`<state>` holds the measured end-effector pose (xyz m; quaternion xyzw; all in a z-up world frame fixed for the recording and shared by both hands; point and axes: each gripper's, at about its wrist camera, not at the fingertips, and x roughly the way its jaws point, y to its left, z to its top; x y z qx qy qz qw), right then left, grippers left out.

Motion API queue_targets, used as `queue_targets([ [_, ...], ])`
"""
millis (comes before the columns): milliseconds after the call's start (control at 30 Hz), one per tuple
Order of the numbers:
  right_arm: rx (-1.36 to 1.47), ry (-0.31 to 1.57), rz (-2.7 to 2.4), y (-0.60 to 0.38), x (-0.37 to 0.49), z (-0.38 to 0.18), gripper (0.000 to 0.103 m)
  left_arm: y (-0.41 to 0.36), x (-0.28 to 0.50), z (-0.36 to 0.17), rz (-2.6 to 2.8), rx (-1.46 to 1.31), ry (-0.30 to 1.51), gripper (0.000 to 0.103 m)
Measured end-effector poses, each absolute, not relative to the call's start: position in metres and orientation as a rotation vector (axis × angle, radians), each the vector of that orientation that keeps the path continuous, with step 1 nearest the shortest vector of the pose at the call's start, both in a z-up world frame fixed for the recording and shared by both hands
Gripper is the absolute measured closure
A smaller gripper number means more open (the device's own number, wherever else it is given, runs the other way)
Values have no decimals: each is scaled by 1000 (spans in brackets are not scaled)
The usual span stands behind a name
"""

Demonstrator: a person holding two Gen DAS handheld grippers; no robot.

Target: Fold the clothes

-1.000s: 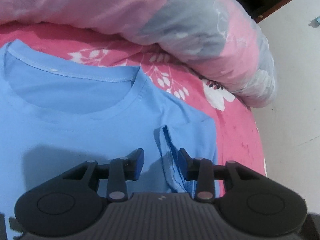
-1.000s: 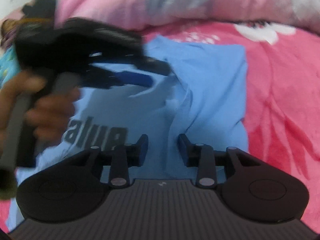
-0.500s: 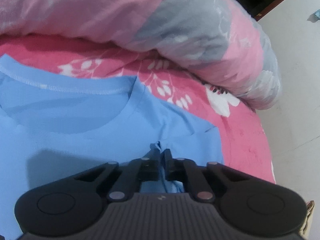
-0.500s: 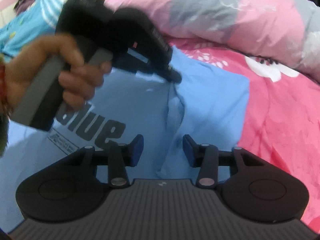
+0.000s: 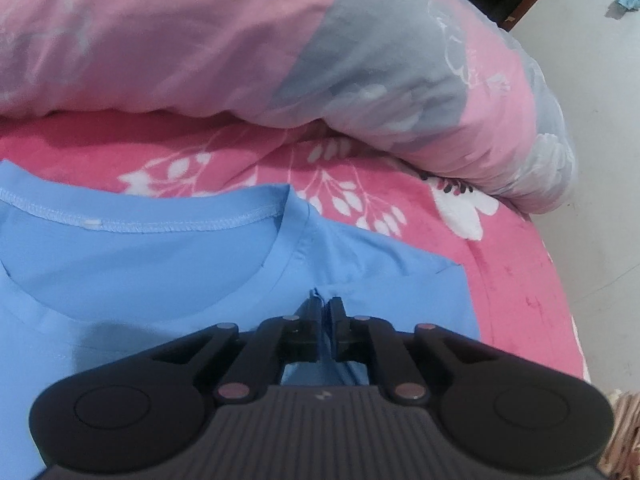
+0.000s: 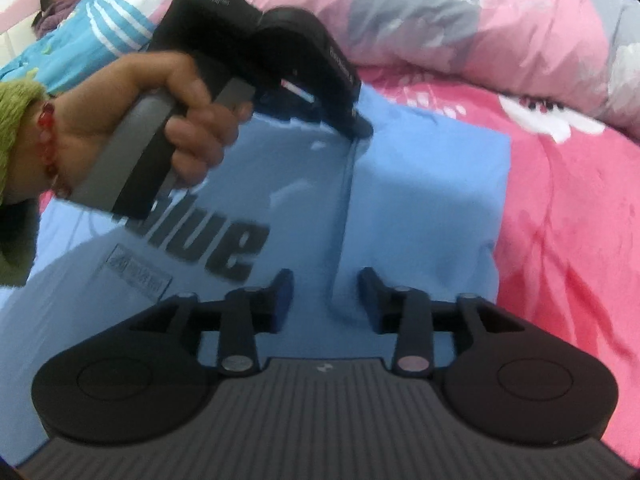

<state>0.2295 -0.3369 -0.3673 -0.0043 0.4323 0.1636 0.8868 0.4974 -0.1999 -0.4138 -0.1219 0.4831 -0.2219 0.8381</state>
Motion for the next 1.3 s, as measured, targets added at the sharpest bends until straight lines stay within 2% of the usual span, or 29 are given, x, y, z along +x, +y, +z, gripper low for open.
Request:
queue_targets([
  [100, 73, 949, 352, -347, 217, -366, 58, -199, 496, -413, -461, -247, 1012, 95],
  [200, 279, 987, 352, -372, 211, -357, 58, -196, 491, -403, -435, -204, 982, 84],
  [267, 341, 954, 284, -390, 209, -349, 58, -192, 487, -391, -407, -166, 944, 70],
  [333, 383, 914, 193, -409, 210, -343, 58, -195, 482, -376, -403, -124, 889, 68],
  [467, 470, 883, 62, -443, 223, -352, 60, -227, 488, -363, -559, -89, 901, 69],
  [567, 593, 886, 39, -462, 232, -370, 71, -268, 494, -369, -661, -31, 922, 69],
  [700, 702, 890, 46, -472, 241, -390, 77, -304, 502, -388, -685, 30, 943, 73],
  [800, 721, 901, 63, -472, 245, -396, 92, -306, 507, -399, -635, 43, 943, 76],
  [867, 737, 900, 74, -472, 243, -395, 98, -307, 510, -407, -601, 52, 943, 86],
  [967, 769, 880, 71, -471, 231, -386, 99, -302, 511, -413, -575, 24, 936, 91],
  [1167, 837, 842, -50, -470, 212, -392, 99, -303, 509, -421, -543, 4, 907, 93],
  [1300, 867, 812, -65, -476, 211, -394, 93, -302, 509, -420, -552, -1, 899, 92],
])
